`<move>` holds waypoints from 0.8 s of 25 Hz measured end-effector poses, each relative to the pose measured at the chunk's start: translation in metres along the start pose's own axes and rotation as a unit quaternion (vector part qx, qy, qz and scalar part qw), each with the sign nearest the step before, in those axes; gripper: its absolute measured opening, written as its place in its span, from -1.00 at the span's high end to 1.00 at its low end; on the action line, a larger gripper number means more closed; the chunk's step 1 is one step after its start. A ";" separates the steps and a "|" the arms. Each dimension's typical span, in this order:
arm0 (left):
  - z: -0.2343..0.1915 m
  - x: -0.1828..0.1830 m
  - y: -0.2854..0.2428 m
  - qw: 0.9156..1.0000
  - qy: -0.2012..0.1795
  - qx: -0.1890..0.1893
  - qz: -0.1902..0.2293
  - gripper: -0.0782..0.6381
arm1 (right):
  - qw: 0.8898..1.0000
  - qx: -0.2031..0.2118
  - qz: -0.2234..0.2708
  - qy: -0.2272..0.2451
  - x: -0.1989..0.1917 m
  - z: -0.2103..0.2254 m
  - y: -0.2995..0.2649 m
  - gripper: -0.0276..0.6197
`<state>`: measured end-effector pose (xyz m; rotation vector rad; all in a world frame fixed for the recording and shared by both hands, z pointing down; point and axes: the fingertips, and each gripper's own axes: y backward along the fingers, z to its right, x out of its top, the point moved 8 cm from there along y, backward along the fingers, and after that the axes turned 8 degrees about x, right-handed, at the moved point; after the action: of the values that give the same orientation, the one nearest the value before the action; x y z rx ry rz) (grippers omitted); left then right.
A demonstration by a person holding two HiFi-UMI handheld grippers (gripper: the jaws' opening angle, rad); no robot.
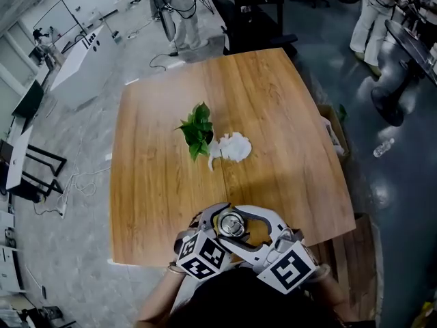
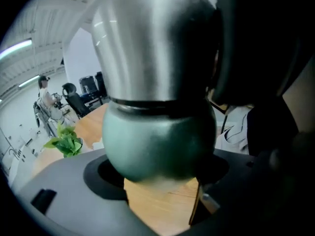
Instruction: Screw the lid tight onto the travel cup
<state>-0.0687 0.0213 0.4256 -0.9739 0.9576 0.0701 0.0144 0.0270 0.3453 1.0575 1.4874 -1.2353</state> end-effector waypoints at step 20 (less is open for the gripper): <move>0.021 -0.011 0.000 0.994 -0.057 -0.087 0.018 -0.31 | 0.984 0.171 -0.016 -0.037 -0.007 0.002 0.009 0.09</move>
<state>-0.0614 0.0398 0.4375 -1.1014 0.8742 0.2412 0.0254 0.0256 0.3504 1.1983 1.2666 -1.5746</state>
